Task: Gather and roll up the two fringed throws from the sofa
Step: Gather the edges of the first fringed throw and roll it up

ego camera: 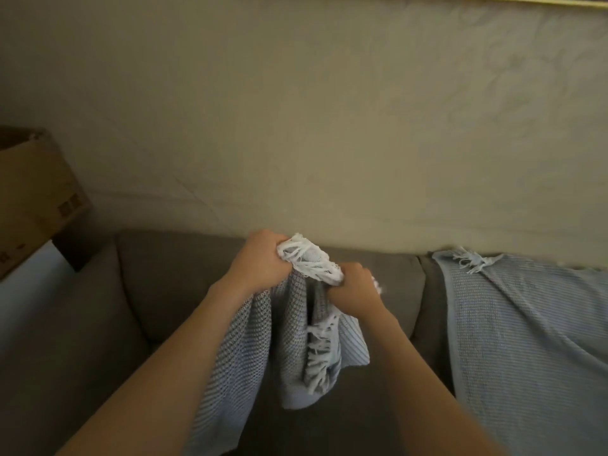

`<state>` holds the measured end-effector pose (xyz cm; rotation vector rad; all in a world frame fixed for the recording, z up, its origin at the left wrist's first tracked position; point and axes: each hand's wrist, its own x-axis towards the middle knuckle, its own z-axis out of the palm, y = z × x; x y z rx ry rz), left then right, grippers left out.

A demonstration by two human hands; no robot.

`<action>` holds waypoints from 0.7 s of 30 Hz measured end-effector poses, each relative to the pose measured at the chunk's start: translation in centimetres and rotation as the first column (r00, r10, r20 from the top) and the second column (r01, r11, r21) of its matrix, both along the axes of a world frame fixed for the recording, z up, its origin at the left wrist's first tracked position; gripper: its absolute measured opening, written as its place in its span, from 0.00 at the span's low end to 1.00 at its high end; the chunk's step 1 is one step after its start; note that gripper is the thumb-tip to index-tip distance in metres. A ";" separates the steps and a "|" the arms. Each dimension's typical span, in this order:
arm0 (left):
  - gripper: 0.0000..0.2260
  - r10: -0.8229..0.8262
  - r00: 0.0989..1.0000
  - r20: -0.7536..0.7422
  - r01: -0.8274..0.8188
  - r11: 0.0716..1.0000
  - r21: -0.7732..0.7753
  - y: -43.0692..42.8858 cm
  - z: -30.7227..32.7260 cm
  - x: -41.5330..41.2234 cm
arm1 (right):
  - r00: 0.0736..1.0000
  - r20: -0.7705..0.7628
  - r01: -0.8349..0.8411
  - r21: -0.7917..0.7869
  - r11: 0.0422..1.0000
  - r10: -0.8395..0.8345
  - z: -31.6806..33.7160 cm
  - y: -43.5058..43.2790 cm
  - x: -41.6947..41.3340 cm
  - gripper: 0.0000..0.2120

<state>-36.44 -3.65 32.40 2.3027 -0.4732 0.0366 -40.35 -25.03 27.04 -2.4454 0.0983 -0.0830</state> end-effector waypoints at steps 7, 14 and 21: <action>0.08 0.230 0.973 -0.027 -0.231 0.950 -0.208 2.0 1.6 0.5 | 0.920 -0.372 -0.143 -0.038 0.989 0.119 -3.6 -2.8 0.9 0.18; 0.05 0.359 0.924 -0.131 -0.369 0.751 -0.547 1.5 3.5 0.6 | 0.997 -0.047 0.080 0.297 0.951 -0.069 -7.5 -1.8 0.5 0.07; 0.12 0.266 0.904 -0.334 -0.425 0.493 -0.759 1.8 4.4 1.9 | 0.816 0.489 0.303 0.092 0.949 -0.308 -6.9 -0.4 -0.1 0.12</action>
